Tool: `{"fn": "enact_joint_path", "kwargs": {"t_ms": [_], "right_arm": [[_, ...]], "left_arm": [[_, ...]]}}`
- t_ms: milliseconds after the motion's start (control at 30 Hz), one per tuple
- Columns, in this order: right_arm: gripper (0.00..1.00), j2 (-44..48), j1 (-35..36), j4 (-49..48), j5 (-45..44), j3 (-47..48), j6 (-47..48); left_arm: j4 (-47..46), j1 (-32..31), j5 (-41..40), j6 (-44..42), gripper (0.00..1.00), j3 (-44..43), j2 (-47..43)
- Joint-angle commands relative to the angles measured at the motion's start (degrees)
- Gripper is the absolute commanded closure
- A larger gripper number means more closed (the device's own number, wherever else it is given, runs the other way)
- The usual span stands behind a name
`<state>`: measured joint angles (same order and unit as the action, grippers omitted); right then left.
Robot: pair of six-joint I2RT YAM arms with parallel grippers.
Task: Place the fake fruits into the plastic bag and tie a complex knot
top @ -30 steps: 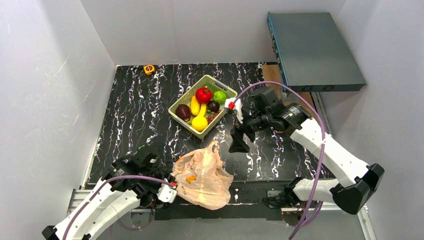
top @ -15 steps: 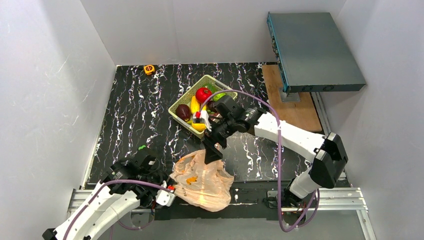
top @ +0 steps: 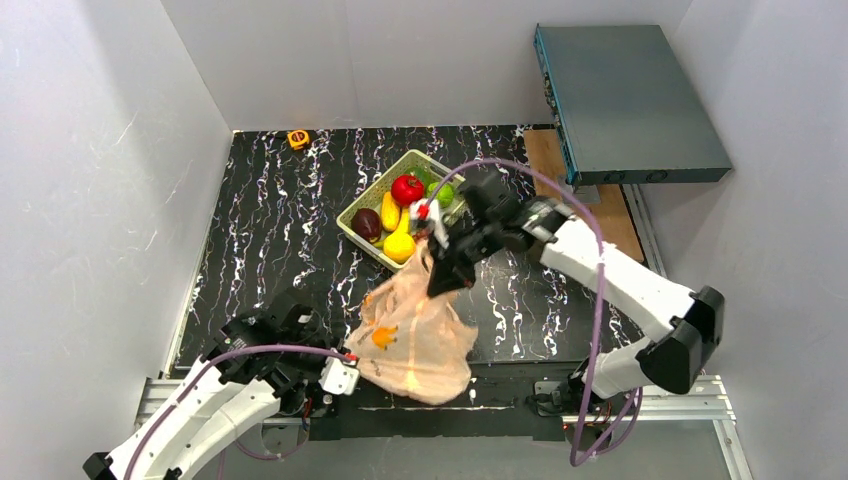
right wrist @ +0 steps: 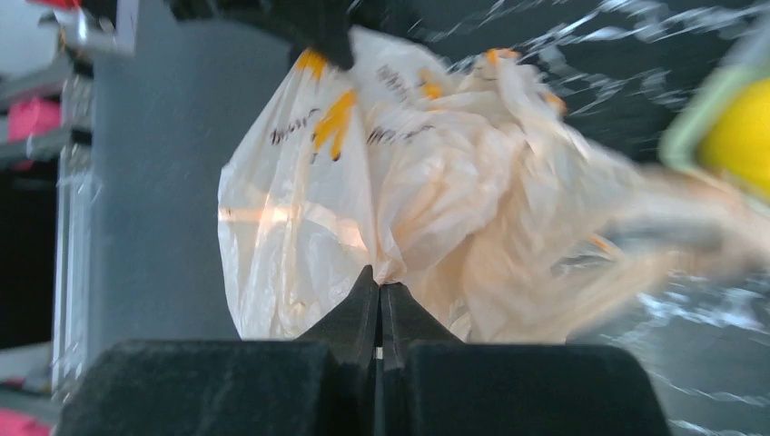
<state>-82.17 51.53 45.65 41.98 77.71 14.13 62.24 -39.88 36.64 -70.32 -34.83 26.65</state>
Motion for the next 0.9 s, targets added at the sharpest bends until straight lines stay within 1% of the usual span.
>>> {"fn": "enact_joint_path", "kwargs": {"t_ms": [0, 33, 67, 133, 167, 200, 233, 267, 300, 333, 367, 433, 467, 533, 567, 633, 700, 800, 867], "right_arm": [[0.99, 6.99, -11.25, 0.11, 2.83, 7.36, -5.03], [0.99, 8.23, -14.14, -0.59, 3.35, 7.77, -6.49], [0.99, 9.33, -16.14, -1.24, 3.49, 8.01, -7.51], [0.99, 11.23, -18.29, -2.21, 4.01, 8.36, -9.19], [0.99, 12.05, -18.38, -2.81, 4.17, 8.29, -10.06], [0.99, 12.78, -18.39, -3.79, 4.55, 7.97, -11.38], [0.99, 13.53, -18.29, -5.39, 4.82, 7.46, -12.87], [0.99, 14.13, -18.17, -6.71, 4.86, 6.98, -13.58], [0.99, 14.59, -17.90, -7.59, 4.73, 6.60, -13.63], [0.99, 14.93, -17.63, -7.62, 4.54, 6.55, -11.87], [0.99, 15.24, -17.20, -6.96, 3.85, 6.64, -9.28], [0.99, 15.19, -16.50, -6.17, 0.77, 6.92, -4.62], [0.99, 14.67, -16.46, -5.80, -0.71, 7.51, -3.91], [0.99, 13.53, -16.36, -5.66, -2.14, 9.37, -5.27], [0.99, 13.50, -16.18, -7.24, -3.02, 9.31, -7.10], [0.99, 14.03, -15.20, -11.81, -5.31, 8.20, -11.33], [0.99, 14.55, -13.25, -16.43, -8.68, 7.27, -15.03], [0.99, 13.85, -9.87, -20.20, -12.42, 7.92, -19.10], [0.99, 12.89, -7.56, -21.43, -14.07, 8.86, -20.65]], "left_arm": [[-1.96, -0.24, -9.01, 9.83, 0.94, -2.56, -0.09], [-2.23, -0.19, -10.43, 11.38, 0.99, -2.32, -0.87], [-1.79, -0.19, -10.79, 12.07, 1.00, -1.88, -1.88], [-0.60, -0.20, -10.26, 12.92, 1.00, -0.68, -4.96], [-1.58, -0.20, -10.69, 14.24, 1.00, -0.08, -6.55], [-3.24, -0.12, -11.48, 15.82, 0.89, 0.13, -7.85], [-5.56, -0.18, -12.21, 17.42, 0.69, -0.25, -8.71], [-8.83, -0.12, -12.69, 19.09, 0.45, -1.57, -8.97], [-10.41, -0.18, -12.94, 20.99, 0.27, -3.92, -8.19], [-13.05, -0.12, -13.30, 23.67, 0.14, -7.14, -6.57], [-13.23, -0.19, -13.73, 26.87, 0.09, -11.67, -3.62], [-9.22, -0.19, -14.33, 32.32, 0.06, -22.29, 5.97], [-6.68, -0.20, -14.28, 35.09, 0.05, -27.82, 10.63], [-3.68, -0.18, -11.81, 41.64, 0.02, -36.91, 17.83], [-4.63, -0.19, -10.02, 45.21, 0.02, -40.05, 20.44], [-10.46, -0.15, -9.38, 52.22, 0.02, -44.17, 24.17], [-17.40, -0.15, -10.68, 58.19, 0.02, -45.65, 27.42], [-23.89, -0.27, -11.68, 63.23, 0.03, -47.46, 32.75], [-26.82, -0.33, -9.93, 64.08, 0.02, -47.40, 35.19]]}}
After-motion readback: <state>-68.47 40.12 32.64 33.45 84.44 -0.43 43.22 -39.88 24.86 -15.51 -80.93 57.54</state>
